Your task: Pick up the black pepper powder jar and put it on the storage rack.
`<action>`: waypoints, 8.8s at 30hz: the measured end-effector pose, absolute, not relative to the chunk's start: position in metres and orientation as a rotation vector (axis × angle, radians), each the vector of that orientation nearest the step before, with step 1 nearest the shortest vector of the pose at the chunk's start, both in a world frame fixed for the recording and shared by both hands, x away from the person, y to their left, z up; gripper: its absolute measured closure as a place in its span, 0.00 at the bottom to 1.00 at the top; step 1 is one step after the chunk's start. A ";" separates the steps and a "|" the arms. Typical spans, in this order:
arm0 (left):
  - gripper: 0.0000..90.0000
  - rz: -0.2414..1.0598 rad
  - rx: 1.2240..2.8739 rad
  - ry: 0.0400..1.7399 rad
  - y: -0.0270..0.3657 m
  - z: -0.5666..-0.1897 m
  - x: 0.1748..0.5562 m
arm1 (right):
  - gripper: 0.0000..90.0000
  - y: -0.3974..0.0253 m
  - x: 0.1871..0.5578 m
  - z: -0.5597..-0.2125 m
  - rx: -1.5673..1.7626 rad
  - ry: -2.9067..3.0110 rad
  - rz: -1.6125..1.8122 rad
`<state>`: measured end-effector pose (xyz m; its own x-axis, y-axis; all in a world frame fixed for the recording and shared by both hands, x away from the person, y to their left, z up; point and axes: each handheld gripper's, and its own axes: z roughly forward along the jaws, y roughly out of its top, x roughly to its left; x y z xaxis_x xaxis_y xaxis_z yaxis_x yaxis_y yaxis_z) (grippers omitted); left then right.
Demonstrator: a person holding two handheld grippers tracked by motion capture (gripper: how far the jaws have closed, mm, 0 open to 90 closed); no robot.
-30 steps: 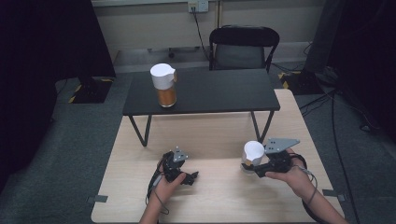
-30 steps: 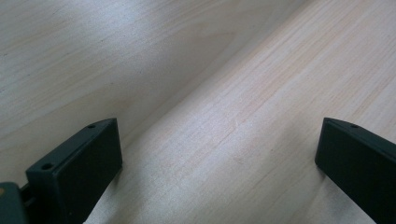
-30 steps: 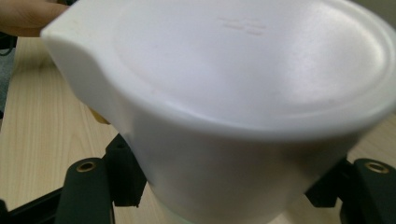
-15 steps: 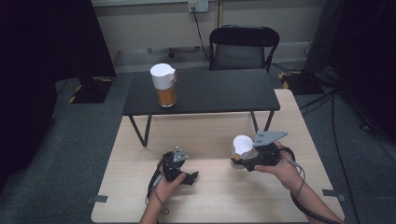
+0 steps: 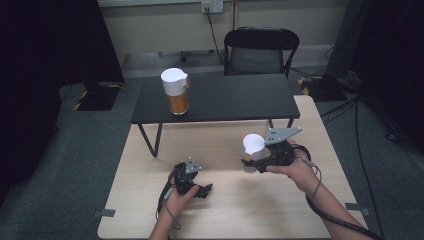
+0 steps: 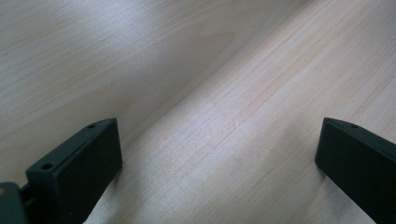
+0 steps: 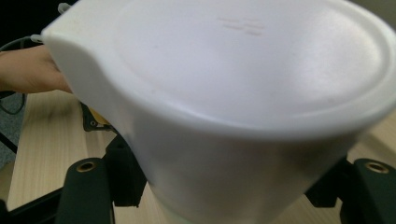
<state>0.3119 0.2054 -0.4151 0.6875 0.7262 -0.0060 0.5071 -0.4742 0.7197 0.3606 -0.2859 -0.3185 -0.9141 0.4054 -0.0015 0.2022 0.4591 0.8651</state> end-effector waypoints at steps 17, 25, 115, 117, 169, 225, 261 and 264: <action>0.00 0.393 2.181 0.936 0.206 -0.415 0.312 | 0.34 -0.254 0.378 -0.272 0.478 2.532 1.444; 0.00 0.393 2.177 0.937 0.206 -0.415 0.312 | 0.34 -0.239 0.388 -0.249 0.458 2.536 1.443; 0.00 0.389 2.186 0.929 0.207 -0.415 0.313 | 0.33 -0.191 0.434 -0.185 0.725 2.339 1.346; 0.00 0.388 2.185 0.929 0.207 -0.415 0.313 | 0.32 -0.191 0.433 -0.186 0.735 2.332 1.355; 0.00 0.392 2.182 0.930 0.207 -0.415 0.313 | 0.01 -0.214 0.416 -0.191 0.767 2.345 1.353; 0.00 0.394 2.180 0.930 0.206 -0.415 0.312 | 0.01 -0.237 0.396 -0.237 0.733 2.368 1.503; 0.00 0.391 2.184 0.928 0.207 -0.415 0.313 | 0.00 -0.255 0.382 -0.289 0.629 2.419 1.587; 0.00 0.390 2.183 0.929 0.207 -0.415 0.313 | 0.00 -0.258 0.381 -0.294 0.632 2.423 1.590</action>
<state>0.3128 0.2066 -0.4150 0.6944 0.7195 -0.0036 0.5017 -0.4806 0.7193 0.3813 -0.2582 -0.2940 -0.8946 0.4389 0.0842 0.2519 0.3396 0.9062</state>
